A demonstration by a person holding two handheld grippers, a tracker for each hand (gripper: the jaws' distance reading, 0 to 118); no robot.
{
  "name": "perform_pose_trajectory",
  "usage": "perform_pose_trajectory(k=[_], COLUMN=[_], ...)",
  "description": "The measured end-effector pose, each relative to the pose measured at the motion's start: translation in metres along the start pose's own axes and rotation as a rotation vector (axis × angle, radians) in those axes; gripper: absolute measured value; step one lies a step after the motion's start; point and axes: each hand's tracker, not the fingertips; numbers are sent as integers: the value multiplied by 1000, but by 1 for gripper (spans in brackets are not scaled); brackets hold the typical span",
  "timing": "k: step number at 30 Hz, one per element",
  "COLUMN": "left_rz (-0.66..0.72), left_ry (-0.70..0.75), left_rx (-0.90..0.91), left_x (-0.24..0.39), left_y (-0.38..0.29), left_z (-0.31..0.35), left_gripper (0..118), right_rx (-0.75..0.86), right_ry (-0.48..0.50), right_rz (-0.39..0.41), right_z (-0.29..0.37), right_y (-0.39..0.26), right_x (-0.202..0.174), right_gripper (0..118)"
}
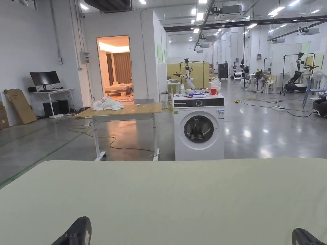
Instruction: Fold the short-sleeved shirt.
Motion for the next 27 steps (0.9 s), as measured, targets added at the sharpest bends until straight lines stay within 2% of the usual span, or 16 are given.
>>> perform_pose_trajectory(k=[4,5,7,8,9,11,13,14,16,18,19,21,22,23,25,27], left_rz=[-106,-181,-473,-682,-915,-1343,-1659,-1742,-1810,-1766,-1805,-1735,-1630,-1429,-1013,-563], left_ry=[6,5,-7,-20,-43,-103,-247,-273,-248,-234,-267,-190,-159,-156,-95,-53], left_rx=[-7,-2,22,19,11,-17,-60,-60,11,-36,-111,-138,-119,-121,-131,-116], left_x=[-5,-4,3,9,12,13,4,0,-8,-12,-13,-11,-8,-6,-2,-10], left_y=[3,4,-3,-12,-27,-59,-92,-103,-118,-122,-121,-113,-103,-91,-59,-30], left_z=[-4,-6,-7,-7,-7,-4,3,5,7,6,5,3,2,1,-2,-4], left_gripper=[0,0,0,0,0,0,0,0,0,0,0,0,0,0,0,0], right_rx=[-23,-32,-26,-19,-11,-21,-64,-69,-78,-77,-82,-92,-71,-59,-54,-67], right_ry=[-13,-1,-81,-86,-41,49,146,183,267,287,286,268,218,169,37,-60], right_rz=[129,220,661,905,1091,1338,1537,1606,1723,1757,1742,1708,1644,1567,1268,822], right_z=[-1,-2,-4,-5,-5,-4,1,5,14,18,21,18,15,12,5,1], right_y=[2,3,-1,-11,-24,-48,-70,-82,-98,-106,-99,-92,-85,-77,-53,-27], right_x=[1,-2,-22,-31,-33,-34,-25,-24,-16,-14,-11,-8,-8,-8,-7,-1], right_gripper=[0,0,0,0,0,0,0,0,0,0,0,0,0,0,0,0])
